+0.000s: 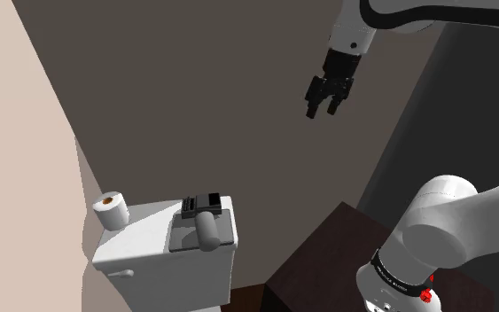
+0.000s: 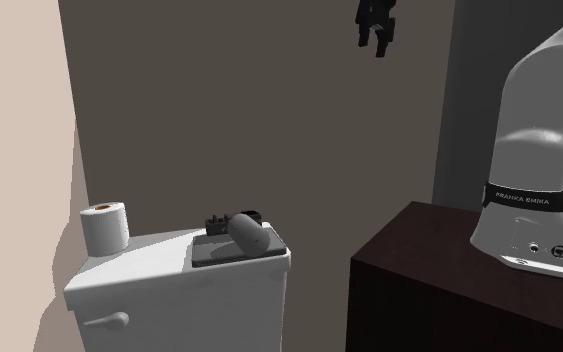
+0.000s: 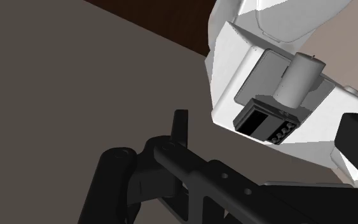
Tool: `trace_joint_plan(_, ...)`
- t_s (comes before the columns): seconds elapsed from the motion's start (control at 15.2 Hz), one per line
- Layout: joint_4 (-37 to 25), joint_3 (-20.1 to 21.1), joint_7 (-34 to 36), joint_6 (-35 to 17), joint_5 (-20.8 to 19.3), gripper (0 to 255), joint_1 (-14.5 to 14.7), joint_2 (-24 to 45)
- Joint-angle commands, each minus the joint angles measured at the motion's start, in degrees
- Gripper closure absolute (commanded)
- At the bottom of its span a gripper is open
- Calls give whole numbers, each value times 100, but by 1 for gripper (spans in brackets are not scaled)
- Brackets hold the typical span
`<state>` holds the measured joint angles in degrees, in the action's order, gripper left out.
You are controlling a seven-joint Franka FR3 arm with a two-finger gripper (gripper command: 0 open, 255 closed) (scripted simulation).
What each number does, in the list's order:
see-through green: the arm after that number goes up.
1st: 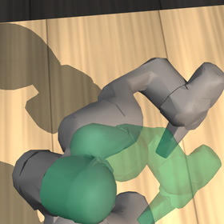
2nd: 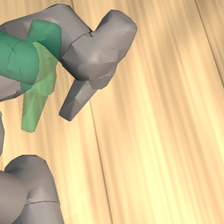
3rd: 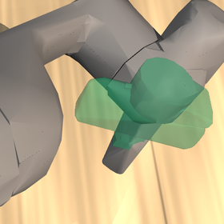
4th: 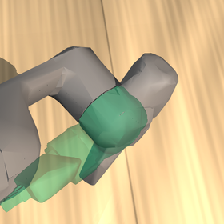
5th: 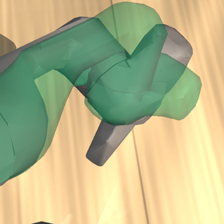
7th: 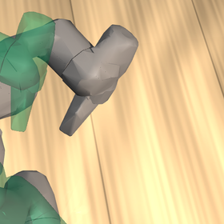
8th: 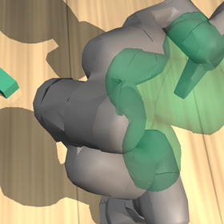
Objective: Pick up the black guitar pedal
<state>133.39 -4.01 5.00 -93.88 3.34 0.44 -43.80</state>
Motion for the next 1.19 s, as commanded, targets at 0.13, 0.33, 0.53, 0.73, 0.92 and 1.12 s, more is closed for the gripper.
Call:
trace_joint_plan(0.13,315,-77,-188,-445,42,0,55,87)
trace_joint_plan(0.33,725,-195,-484,-1125,121,0,151,296)
trace_joint_plan(0.53,1054,-316,-803,-1817,230,0,267,604)
trace_joint_plan(0.73,1299,-449,-1154,-2515,381,0,416,1011)
trace_joint_plan(0.92,1452,-595,-1553,-3207,597,0,606,1511)
trace_joint_plan(1.12,1508,-756,-2025,-3871,912,0,843,2094)
